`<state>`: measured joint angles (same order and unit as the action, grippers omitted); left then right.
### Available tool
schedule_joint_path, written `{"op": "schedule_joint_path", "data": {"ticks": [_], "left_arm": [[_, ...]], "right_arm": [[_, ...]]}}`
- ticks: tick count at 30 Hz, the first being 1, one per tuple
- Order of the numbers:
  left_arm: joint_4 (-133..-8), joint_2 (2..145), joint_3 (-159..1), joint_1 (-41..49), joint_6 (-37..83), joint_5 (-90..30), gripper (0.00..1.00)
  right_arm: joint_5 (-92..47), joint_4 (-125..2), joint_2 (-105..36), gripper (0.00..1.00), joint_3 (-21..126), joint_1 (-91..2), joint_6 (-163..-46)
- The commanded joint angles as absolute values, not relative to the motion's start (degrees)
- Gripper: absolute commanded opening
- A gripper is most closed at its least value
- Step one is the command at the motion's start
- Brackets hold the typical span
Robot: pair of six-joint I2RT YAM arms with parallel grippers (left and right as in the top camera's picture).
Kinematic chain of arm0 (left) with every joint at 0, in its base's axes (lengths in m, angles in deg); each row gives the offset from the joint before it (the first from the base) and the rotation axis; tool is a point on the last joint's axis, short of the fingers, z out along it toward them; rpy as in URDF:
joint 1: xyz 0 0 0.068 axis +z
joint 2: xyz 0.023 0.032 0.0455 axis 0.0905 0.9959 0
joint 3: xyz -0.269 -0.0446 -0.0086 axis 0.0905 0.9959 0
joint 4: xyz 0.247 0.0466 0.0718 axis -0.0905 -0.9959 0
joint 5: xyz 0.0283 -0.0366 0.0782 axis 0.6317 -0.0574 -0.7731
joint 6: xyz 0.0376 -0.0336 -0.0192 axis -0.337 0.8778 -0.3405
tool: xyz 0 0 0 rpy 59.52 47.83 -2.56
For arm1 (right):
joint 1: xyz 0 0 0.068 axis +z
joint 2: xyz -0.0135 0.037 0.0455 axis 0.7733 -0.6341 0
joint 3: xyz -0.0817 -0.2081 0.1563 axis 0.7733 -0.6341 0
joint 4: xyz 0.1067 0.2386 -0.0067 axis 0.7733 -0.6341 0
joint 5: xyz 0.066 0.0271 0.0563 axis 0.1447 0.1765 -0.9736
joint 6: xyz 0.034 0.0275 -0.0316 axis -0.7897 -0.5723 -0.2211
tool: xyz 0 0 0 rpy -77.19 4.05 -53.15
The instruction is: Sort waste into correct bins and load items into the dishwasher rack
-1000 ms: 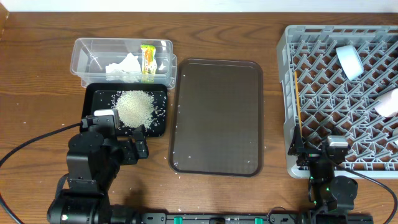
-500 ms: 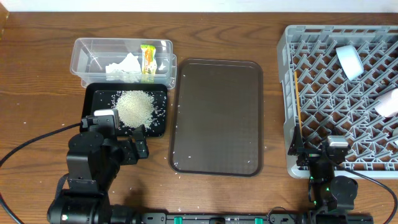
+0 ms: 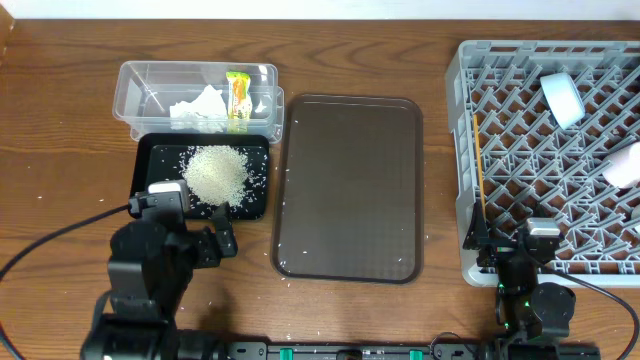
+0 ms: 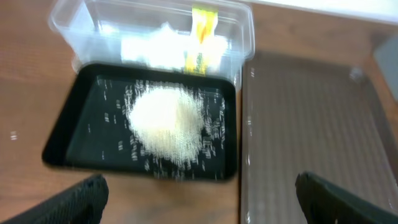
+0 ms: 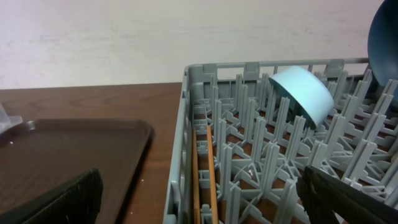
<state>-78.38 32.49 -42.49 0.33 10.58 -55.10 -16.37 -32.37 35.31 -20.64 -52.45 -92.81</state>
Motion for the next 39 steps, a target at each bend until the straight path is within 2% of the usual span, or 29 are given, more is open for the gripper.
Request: {"op": "schedule_joint_path", "data": {"ticks": [1, 9, 15, 18, 24, 30, 39], "left_arm": [[-73.9, 27.5, -37.0, 0.7, 8.8, -57.4, 0.99], [-50.8, 14.5, -16.5, 0.7, 7.1, -57.4, 0.99], [-31.7, 9.1, -3.9, 0.7, 4.3, -57.4, 0.99], [-25.9, 6.8, 0.2, 0.7, 3.9, -57.4, 0.99], [-28.8, 3.0, 0.7, 0.7, 0.0, -57.4, 0.99], [-40.8, 2.0, 0.7, 0.7, 1.7, -56.5, 0.99], [-40.6, 2.0, 0.7, 0.7, 1.8, -56.7, 0.99]], "right_arm": [[-16.1, -32.6, 35.4, 0.99, -20.7, -51.8, -92.1], [-16.1, -32.6, 35.4, 0.99, -20.7, -51.8, -92.1], [-16.1, -32.6, 35.4, 0.99, -20.7, -51.8, -92.1], [-16.1, -32.6, 35.4, 0.99, -20.7, -51.8, -92.1], [-16.1, -32.6, 35.4, 0.99, -20.7, -51.8, -92.1], [-16.1, -32.6, 35.4, 0.99, -20.7, -51.8, -92.1], [-16.1, -32.6, 35.4, 0.99, -20.7, -51.8, -92.1]]}}
